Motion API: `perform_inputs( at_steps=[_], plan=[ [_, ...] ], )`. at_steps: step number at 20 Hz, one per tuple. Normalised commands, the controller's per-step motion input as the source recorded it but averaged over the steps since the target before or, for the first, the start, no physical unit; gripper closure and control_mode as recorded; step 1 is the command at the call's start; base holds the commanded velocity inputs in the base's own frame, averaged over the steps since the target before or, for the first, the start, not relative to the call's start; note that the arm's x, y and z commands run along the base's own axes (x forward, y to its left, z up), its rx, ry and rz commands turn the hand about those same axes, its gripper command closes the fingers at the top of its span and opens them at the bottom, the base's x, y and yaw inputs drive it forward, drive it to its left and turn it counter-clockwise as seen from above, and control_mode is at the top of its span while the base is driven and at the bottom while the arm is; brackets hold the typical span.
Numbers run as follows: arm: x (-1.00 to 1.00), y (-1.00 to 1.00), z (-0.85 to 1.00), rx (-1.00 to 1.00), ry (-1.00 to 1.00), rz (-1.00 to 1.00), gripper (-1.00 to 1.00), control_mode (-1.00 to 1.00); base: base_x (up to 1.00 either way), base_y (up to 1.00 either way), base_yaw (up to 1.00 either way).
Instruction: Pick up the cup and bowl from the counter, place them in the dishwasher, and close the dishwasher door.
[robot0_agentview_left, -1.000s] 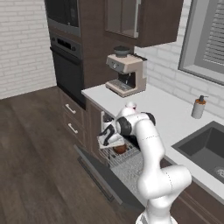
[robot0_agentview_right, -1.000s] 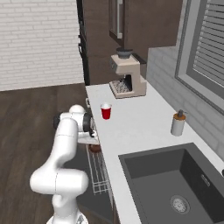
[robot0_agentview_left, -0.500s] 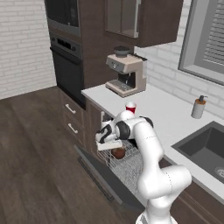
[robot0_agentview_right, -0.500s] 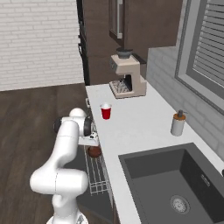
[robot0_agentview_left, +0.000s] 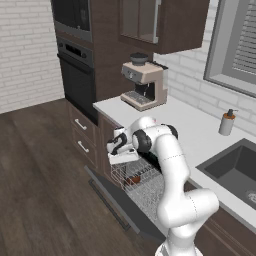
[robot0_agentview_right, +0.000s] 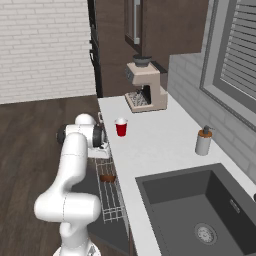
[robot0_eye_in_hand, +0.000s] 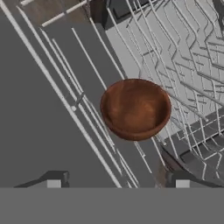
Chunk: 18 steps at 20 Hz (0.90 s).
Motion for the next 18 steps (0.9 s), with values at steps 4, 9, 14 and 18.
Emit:
perform_inputs(
  at_steps=[4, 9, 14, 18],
  plan=[
    [-0.71, 0.34, 1.00, 0.00, -0.23, 0.00, -1.00, -1.00, 0.00, 0.00, 0.00],
    [-0.68, 0.29, 1.00, 0.00, -0.20, 0.00, -1.00, -1.00, 0.00, 0.00, 0.00],
    [-0.51, 0.05, 1.00, 0.00, -0.27, 0.01, -1.00, -1.00, 0.00, 0.00, 0.00],
    [-0.13, -0.04, 1.00, 0.00, -0.31, 0.04, -1.00, -1.00, 0.00, 0.00, 0.00]
  ],
)
